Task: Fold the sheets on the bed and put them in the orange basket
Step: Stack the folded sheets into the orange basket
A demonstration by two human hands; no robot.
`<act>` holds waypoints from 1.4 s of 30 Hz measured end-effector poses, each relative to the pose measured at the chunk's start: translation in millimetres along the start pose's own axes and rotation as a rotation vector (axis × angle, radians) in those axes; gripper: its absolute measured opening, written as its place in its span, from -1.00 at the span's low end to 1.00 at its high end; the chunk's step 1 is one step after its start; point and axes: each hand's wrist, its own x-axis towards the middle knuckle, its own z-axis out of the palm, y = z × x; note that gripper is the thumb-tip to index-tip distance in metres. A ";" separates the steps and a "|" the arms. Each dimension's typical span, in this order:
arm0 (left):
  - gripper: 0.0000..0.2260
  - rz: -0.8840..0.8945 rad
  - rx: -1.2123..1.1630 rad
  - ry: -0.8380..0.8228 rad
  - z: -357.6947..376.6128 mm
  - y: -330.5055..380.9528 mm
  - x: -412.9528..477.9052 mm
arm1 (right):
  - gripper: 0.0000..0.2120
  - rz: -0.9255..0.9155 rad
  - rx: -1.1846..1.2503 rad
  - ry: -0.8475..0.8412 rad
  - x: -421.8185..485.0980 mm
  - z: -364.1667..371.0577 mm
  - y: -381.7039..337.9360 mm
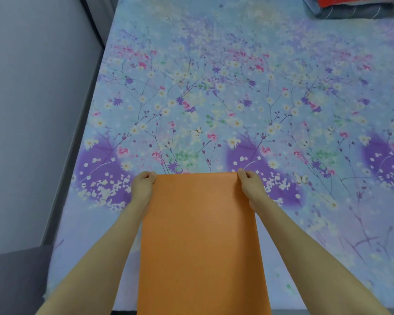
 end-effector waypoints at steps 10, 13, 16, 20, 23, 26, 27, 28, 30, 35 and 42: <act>-0.75 0.400 0.776 0.168 22.0 3.2 12.0 | -0.70 -0.069 -0.570 -0.037 29.7 9.9 -12.8; -0.60 0.488 0.871 0.077 19.9 2.7 11.6 | -0.58 -0.145 -0.760 -0.055 43.1 17.2 -22.5; -0.57 0.506 0.823 0.049 17.4 1.2 15.7 | -0.56 -0.184 -0.821 -0.110 56.5 18.9 -22.4; -0.59 0.462 0.793 0.088 25.5 1.9 19.4 | -0.53 -0.319 -0.884 0.066 58.1 20.7 -14.8; -0.58 0.446 0.835 0.104 32.9 4.0 26.7 | -0.54 -0.360 -0.909 0.132 64.3 24.1 -10.6; -0.59 0.456 0.842 0.112 35.7 3.5 31.5 | -0.50 -0.335 -0.912 0.153 71.2 24.9 -7.3; -0.60 0.463 0.849 0.110 35.4 1.7 31.9 | -0.49 -0.320 -0.898 0.144 71.9 24.1 -6.2; -0.61 0.455 0.858 0.101 34.0 1.2 31.9 | -0.47 -0.313 -0.870 0.131 71.9 23.4 -6.7; -0.59 0.440 0.868 0.068 29.9 3.9 29.5 | -0.47 -0.325 -0.778 0.111 64.5 19.4 -10.6; -0.49 0.201 0.417 -0.019 6.3 -11.1 1.7 | -0.53 -0.210 -0.507 0.129 11.1 6.6 14.7; -0.37 -0.104 0.252 -0.037 -34.0 -119.1 -132.4 | -0.39 0.202 -0.028 -0.120 -116.0 -19.3 121.6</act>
